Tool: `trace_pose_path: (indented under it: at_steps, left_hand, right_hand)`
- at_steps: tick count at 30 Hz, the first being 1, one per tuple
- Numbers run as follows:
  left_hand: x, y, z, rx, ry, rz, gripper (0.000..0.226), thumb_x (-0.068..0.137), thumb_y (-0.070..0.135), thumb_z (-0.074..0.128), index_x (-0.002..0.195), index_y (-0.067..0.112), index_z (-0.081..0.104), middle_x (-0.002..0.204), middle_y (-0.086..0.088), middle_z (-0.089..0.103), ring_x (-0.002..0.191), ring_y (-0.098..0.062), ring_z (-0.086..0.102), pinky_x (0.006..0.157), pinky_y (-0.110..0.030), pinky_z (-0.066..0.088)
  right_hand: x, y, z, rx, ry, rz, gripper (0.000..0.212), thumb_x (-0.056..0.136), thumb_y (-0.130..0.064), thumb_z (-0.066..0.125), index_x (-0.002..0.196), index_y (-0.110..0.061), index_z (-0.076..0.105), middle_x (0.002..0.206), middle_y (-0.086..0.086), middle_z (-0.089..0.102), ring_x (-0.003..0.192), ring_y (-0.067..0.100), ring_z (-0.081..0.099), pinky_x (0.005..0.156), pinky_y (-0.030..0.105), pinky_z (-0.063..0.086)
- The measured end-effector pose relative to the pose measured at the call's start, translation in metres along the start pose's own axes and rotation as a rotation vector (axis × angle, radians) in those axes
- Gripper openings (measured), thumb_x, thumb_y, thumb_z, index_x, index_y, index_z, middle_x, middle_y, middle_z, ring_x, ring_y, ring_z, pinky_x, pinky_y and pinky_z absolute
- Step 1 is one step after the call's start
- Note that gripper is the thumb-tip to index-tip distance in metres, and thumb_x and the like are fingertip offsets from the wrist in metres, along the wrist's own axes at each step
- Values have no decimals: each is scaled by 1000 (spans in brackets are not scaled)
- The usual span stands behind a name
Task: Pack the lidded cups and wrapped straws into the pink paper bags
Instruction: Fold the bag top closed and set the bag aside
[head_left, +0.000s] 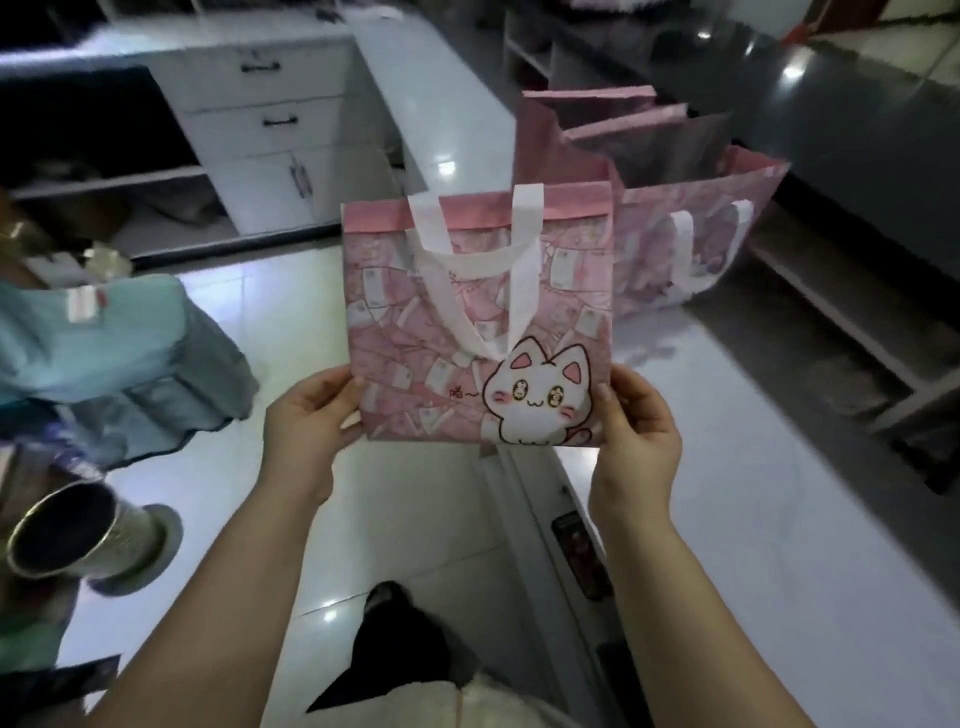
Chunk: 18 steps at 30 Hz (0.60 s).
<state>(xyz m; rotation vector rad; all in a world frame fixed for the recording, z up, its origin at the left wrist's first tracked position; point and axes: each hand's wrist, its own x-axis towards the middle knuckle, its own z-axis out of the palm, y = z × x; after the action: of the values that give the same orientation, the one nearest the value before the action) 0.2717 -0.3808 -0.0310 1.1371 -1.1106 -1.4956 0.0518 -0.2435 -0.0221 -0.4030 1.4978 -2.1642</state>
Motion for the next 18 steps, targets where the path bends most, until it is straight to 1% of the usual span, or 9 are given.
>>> trace_pose_path:
  at_steps: [2,5,7,9,10,12,13,14,18]
  left_hand:
    - [8,5,-32,-33,87,7,13,90,9,65,98,17,71,94,2,75,84,-13,72,65,-26,58]
    - [24,11,-78,-73,208,-4,14,90,7,65,95,18,72,90,3,76,80,-12,72,62,-25,57]
    - [42,21,-112,-96,267,-8,14,89,6,66,95,18,72,89,3,76,79,-12,72,61,-25,57]
    - [65,36,-147,-101,319,4,14,89,6,66,98,15,71,86,3,76,76,-11,72,59,-25,57]
    - [78,46,-164,-104,347,17,14,89,7,66,101,13,71,85,2,75,76,-12,72,60,-26,58]
    - [109,66,-197,-119,397,43,16,89,8,68,104,10,69,91,-5,74,79,-18,69,67,-32,61]
    - [126,74,-212,-127,413,52,17,89,9,68,105,9,69,94,-8,73,81,-22,67,72,-35,61]
    - [144,81,-226,-132,422,59,17,89,9,68,106,9,68,95,-8,72,81,-23,67,73,-34,61]
    - [213,94,-268,-126,420,63,13,93,7,62,96,17,69,85,5,74,77,-14,71,66,-30,61]
  right_hand:
    - [-1,14,35,-18,-99,25,29,89,-3,63,86,-28,75,95,-3,75,91,13,70,74,26,57]
    - [-1,38,86,-31,-217,75,25,90,-4,63,89,-26,75,97,-1,75,91,14,71,72,23,56]
    - [0,56,130,-27,-292,117,24,90,-4,63,90,-25,75,98,2,75,92,17,71,73,28,56]
    - [2,72,181,-14,-366,151,20,89,-5,64,93,-22,75,101,7,74,96,24,69,81,39,56]
    - [3,79,209,-7,-400,157,19,89,-5,64,93,-21,74,101,8,74,96,25,68,85,42,55]
    - [7,92,266,23,-460,184,19,89,-3,63,93,-19,73,100,7,73,95,23,67,85,42,54]
    - [10,98,294,36,-482,204,18,89,-2,62,94,-17,72,100,7,73,95,23,67,84,42,54]
    - [12,105,319,40,-494,220,18,89,-1,62,95,-15,71,101,9,72,95,24,66,83,42,54]
    - [24,136,396,20,-469,249,16,90,0,60,101,-9,67,103,13,70,97,28,64,81,43,54]
